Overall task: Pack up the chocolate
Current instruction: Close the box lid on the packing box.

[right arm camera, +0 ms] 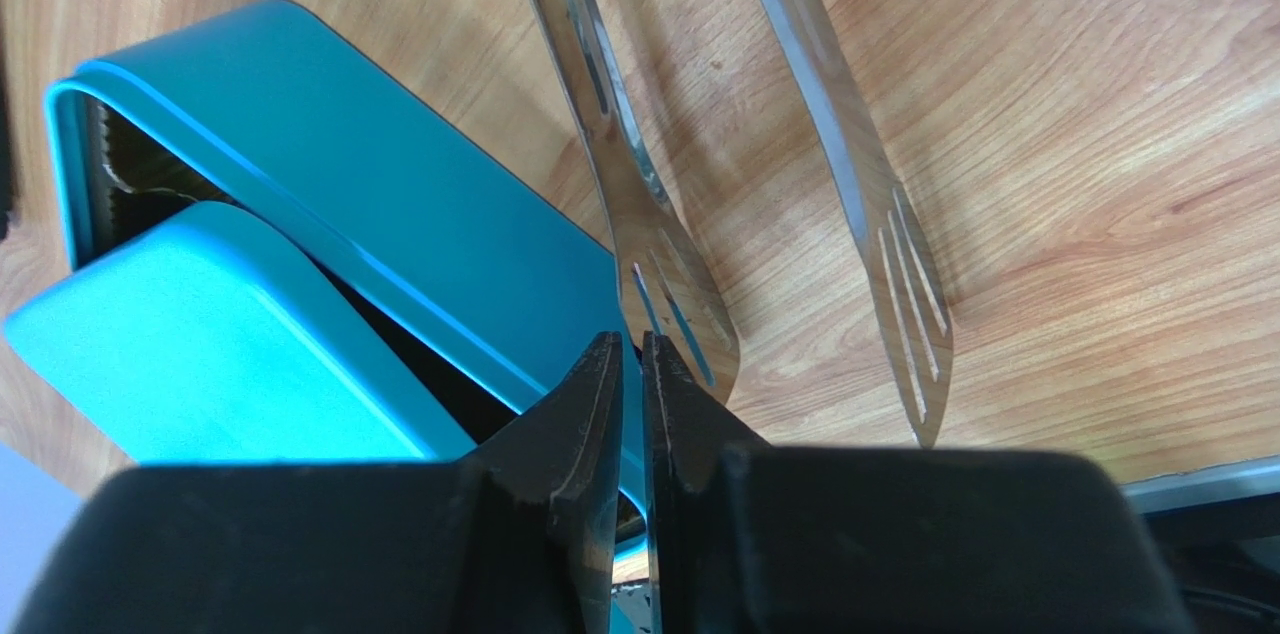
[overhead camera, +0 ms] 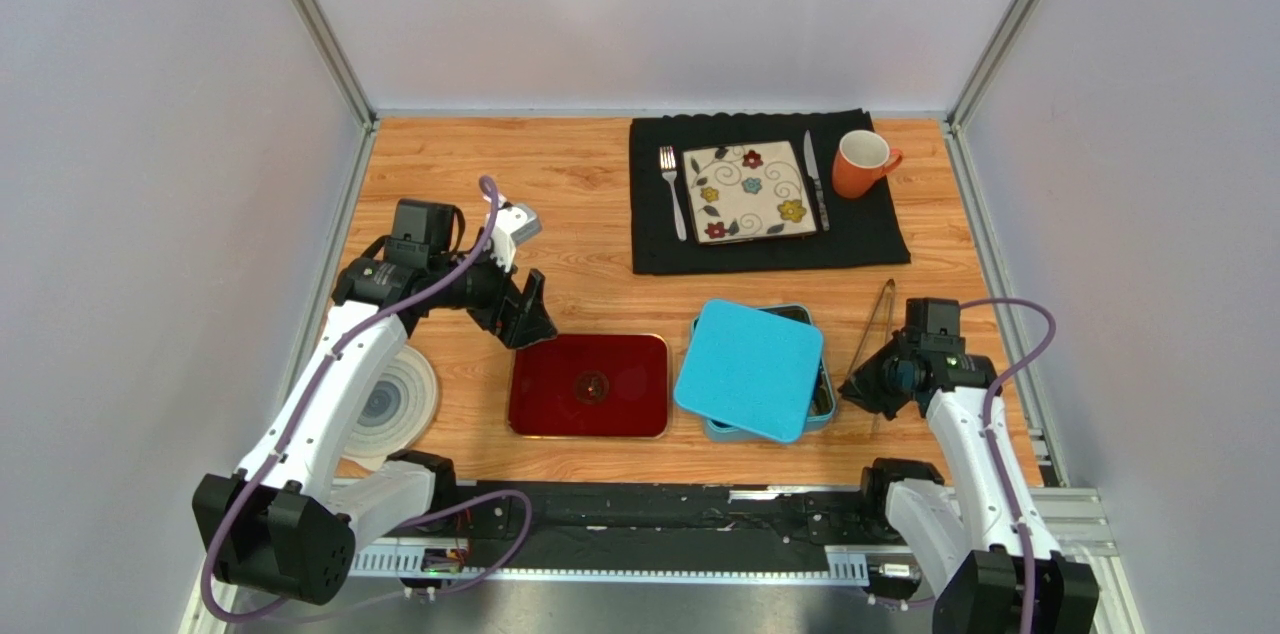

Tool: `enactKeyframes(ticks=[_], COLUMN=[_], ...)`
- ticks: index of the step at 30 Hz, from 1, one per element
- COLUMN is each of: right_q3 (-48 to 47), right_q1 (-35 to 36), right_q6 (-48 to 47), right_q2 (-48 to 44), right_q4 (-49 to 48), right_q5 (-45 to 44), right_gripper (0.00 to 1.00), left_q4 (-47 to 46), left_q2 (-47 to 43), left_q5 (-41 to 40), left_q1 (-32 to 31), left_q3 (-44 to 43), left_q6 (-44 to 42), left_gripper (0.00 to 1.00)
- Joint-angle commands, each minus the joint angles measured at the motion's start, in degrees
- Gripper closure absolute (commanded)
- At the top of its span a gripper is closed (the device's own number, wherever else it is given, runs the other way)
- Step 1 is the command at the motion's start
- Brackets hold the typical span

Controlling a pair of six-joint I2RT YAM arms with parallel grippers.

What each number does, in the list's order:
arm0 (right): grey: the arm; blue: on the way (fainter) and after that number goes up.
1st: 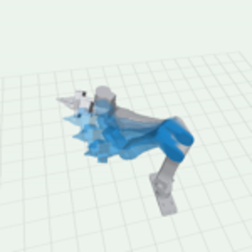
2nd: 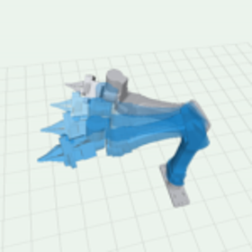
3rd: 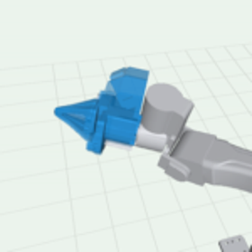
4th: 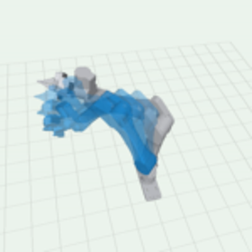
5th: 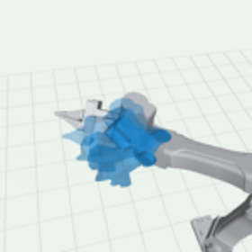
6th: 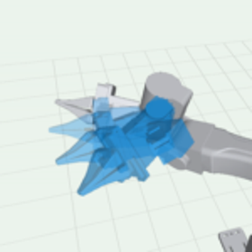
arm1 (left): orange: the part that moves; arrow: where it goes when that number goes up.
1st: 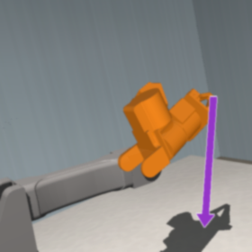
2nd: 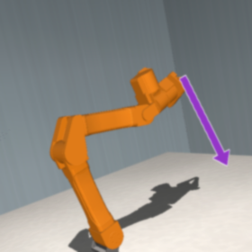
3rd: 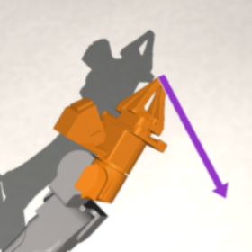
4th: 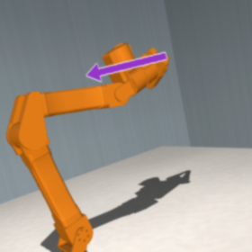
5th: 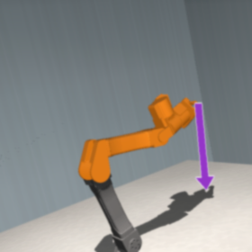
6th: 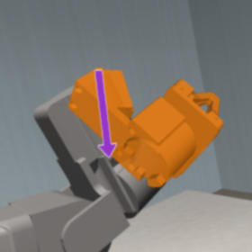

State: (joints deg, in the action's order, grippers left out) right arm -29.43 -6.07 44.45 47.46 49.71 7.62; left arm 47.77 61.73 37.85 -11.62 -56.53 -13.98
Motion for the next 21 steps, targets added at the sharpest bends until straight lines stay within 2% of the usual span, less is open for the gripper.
enactKeyframes(ticks=[1,8,21], right_q3=[0.87,0.95,-0.01], right_q1=[1.67,5.8,20.29], right_q6=[1.96,4.59,11.8], right_q2=[-0.79,-0.35,2.02], right_q4=[-2.25,-3.74,-5.85], right_q5=[0.73,0.91,-4.1], right_gripper=[0.88,0.88,0.88], left_q4=[-0.66,-1.1,-0.92], left_q2=[-1.09,-1.18,-1.18], left_q5=[0.65,-0.4,-1.37], left_q1=[-0.34,-0.34,-0.34], left_q3=[-2.18,-1.21,-0.86], left_q6=[-0.17,0.0,-0.79], left_gripper=[0.01,0.01,0.01])
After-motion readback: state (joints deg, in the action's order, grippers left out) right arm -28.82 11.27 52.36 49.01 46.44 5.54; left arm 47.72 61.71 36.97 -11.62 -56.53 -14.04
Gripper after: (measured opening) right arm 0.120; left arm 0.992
